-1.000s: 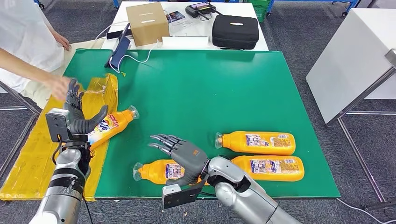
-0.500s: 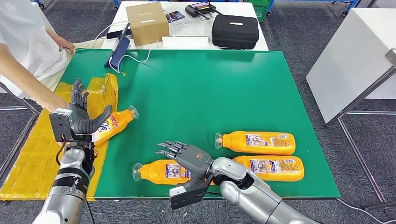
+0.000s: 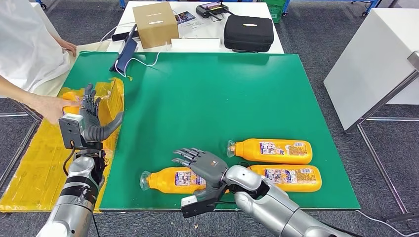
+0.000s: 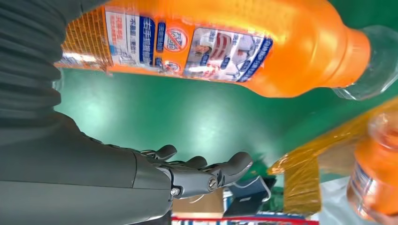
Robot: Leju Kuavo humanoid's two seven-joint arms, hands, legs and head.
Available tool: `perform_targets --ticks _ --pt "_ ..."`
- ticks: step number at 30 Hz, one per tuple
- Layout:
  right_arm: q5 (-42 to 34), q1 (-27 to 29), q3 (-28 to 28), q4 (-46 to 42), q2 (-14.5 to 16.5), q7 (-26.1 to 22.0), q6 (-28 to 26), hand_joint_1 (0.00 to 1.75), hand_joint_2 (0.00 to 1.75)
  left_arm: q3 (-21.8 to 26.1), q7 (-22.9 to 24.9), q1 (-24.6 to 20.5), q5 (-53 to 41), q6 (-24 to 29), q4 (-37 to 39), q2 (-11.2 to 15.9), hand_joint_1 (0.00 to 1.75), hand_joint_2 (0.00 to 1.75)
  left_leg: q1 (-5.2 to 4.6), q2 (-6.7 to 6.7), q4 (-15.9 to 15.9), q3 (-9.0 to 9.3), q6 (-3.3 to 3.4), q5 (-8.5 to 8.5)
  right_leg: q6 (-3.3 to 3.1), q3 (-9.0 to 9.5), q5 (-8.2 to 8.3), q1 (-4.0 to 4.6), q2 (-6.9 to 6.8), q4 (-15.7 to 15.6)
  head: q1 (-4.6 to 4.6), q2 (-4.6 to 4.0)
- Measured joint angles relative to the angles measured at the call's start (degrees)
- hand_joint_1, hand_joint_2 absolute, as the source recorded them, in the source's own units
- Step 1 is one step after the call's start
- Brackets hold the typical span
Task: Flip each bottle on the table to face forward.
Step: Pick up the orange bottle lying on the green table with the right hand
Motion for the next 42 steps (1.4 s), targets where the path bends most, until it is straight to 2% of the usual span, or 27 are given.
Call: perform_targets --ticks 9,15,24,40,42 --pt "1.42 0.00 0.02 1.10 0.17 1.15 -0.80 0.00 1.75 -0.34 0.27 0.39 0.08 -0.25 0.00 0.00 0.00 1.75 0.00 -0.01 0.00 0.00 0.00 0.00 0.00 0.01 0.00 -0.01 0.00 0.00 0.01 0.00" --pt "4.72 0.00 -0.19 2.34 0.89 4.81 -3.64 0.00 1.75 -0.42 0.67 0.55 0.10 -0.55 0.00 -0.01 0.00 1.75 0.00 -0.01 0.00 0.01 0.00 0.00 0.00 0.02 0.00 -0.01 0.00 0.00 0.00 0.00" --pt "8.37 0.00 -2.30 5.46 2.76 7.27 -5.25 0.00 1.75 -0.46 1.54 0.72 0.09 -0.75 -0.02 -0.26 0.00 1.75 0.00 0.00 0.00 0.01 0.00 0.00 0.00 0.01 0.00 0.00 0.00 0.00 0.01 0.00" --pt "8.66 -0.79 -5.24 11.83 5.09 8.42 -4.02 0.00 1.75 -0.78 2.03 0.64 0.11 -1.28 -0.01 -0.89 0.00 1.75 0.00 0.00 0.00 0.01 0.00 0.00 0.00 0.00 0.00 0.00 0.00 0.00 0.00 0.00" --pt "8.78 -1.36 -5.45 13.74 5.63 8.69 -3.82 0.07 1.75 -1.04 2.10 0.58 0.13 -1.29 0.03 -1.01 0.00 1.75 0.00 0.00 0.00 0.01 0.00 0.00 0.00 0.00 0.00 0.00 0.00 0.00 0.00 0.00"
